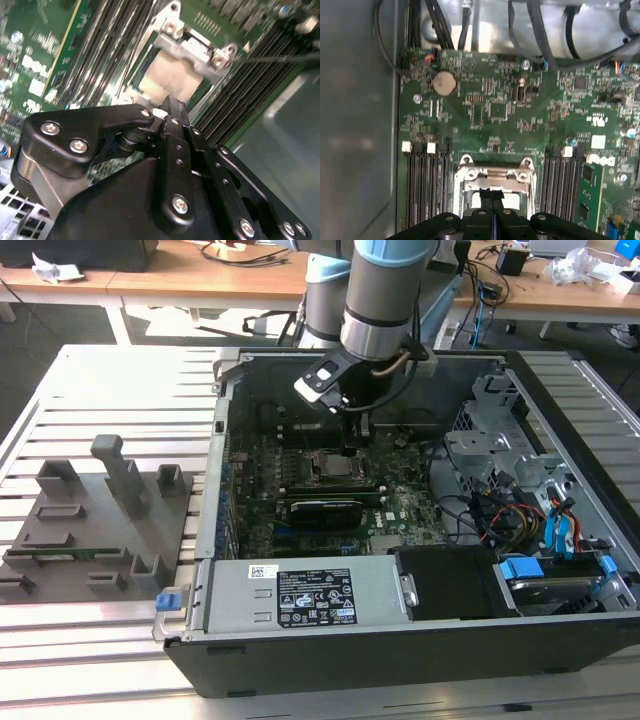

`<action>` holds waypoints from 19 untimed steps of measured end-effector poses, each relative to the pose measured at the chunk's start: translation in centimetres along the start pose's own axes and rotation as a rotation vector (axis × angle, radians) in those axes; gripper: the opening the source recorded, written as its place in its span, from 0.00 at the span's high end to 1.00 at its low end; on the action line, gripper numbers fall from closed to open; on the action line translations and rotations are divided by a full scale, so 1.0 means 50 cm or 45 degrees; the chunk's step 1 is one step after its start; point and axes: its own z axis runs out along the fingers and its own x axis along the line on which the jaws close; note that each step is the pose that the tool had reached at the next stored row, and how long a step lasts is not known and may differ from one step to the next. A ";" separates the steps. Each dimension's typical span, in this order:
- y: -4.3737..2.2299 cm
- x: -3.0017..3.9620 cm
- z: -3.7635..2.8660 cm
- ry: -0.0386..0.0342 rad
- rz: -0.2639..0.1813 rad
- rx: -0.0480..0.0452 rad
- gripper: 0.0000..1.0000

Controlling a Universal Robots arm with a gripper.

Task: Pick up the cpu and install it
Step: 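Close the cpu cover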

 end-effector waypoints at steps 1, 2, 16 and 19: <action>-0.010 0.001 0.003 0.0001 0.000 0.000 0.89; -0.017 0.001 0.005 0.0000 0.000 0.000 0.89; -0.072 0.005 0.034 0.0000 0.000 0.000 0.89; -0.073 0.004 0.036 -0.0005 0.000 0.000 0.89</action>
